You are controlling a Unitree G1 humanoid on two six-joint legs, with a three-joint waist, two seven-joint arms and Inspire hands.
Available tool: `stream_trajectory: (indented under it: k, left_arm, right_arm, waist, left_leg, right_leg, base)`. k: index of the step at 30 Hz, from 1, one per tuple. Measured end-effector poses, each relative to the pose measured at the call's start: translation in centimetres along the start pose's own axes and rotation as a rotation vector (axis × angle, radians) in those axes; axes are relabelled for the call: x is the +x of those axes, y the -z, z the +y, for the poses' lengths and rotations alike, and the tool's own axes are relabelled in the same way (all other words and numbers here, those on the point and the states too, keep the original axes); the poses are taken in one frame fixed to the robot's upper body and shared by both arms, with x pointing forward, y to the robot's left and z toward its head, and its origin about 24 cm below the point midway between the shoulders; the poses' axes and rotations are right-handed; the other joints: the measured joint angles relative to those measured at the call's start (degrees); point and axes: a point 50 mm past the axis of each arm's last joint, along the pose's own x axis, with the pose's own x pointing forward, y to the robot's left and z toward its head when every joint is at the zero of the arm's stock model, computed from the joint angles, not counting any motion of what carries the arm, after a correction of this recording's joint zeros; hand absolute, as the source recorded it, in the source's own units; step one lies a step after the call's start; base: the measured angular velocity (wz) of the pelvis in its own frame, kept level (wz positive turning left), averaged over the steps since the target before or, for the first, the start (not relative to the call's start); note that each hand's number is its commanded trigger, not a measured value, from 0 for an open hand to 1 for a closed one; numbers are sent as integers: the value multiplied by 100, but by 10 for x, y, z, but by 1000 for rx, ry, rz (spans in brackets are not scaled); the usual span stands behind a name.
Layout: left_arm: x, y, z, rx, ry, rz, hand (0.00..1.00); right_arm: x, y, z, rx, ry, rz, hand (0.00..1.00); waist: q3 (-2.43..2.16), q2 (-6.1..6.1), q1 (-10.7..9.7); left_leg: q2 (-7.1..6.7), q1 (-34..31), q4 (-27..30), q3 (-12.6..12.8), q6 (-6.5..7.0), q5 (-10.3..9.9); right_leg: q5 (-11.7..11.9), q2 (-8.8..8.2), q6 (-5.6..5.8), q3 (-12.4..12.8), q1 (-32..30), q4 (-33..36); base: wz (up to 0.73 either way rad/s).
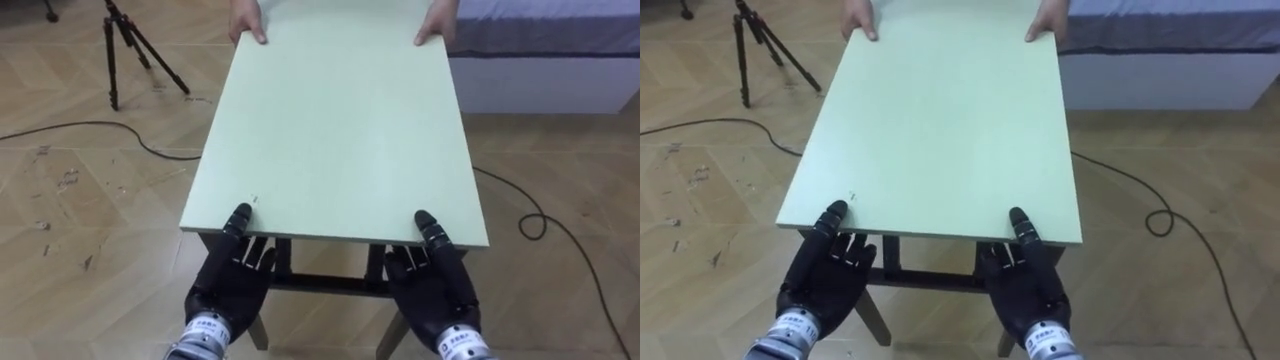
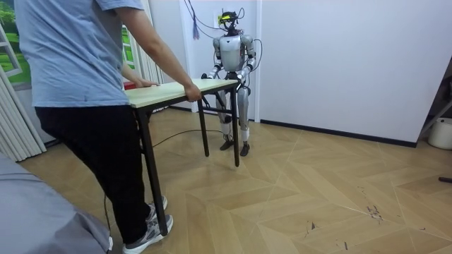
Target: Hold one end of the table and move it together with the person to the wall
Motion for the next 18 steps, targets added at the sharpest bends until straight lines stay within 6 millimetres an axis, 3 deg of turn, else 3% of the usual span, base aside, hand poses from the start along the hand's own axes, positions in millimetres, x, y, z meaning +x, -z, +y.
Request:
stream_trajectory:
  k: [9,11,13,14,15,16,18]
  left_arm:
    - [0,4,-2,-5,9,-1,100]
    - [1,6,-5,-4,23,-5,100]
    - [1,7,-6,-3,28,-2,100]
    - [1,7,-6,-2,29,-5,100]
    - [2,7,-7,-4,31,-6,100]
    - [2,7,-8,-3,34,-7,100]
    - [4,8,-10,-12,46,-5,100]
  right_arm:
    - [-1,-2,0,-1,-3,-15,100]
    - [0,-4,1,0,-9,-28,100]
    - [0,-5,1,4,-12,-34,100]
    - [0,-4,1,4,-13,-34,100]
    - [-1,-5,1,3,-16,-35,100]
    - [0,-5,2,2,-19,-37,100]
    - [0,-8,4,3,-35,-44,100]
  waist:
    - [2,-5,-4]
    - [-3,-16,-3]
    - [-4,-21,33]
    - [-4,-21,46]
    - [-10,-14,70]
    - [-13,-13,88]
    - [-24,22,184]
  left_leg:
    - [32,-122,148,-58,-21,-19]
    - [97,-365,490,-82,-60,-73]
    - [156,-574,823,-212,-93,-94]
    - [168,-677,988,-396,-96,-93]
    - [175,-764,1052,-592,-154,-89]
    - [181,-810,1047,-671,-227,-83]
    - [281,-936,1023,-681,-421,-76]
  right_leg:
    - [0,13,0,-121,-11,9]
    - [-7,52,-10,-157,-157,146]
    - [-41,104,-72,-145,-261,283]
    - [-57,144,-137,-130,-316,349]
    - [-82,208,-254,-103,-355,336]
    - [-81,239,-287,-87,-379,287]
    - [-22,320,-384,-110,-571,170]
  base:
    - [4]
    - [8]
    - [6]
    - [0]
    - [3]
    - [0]
    - [-23]
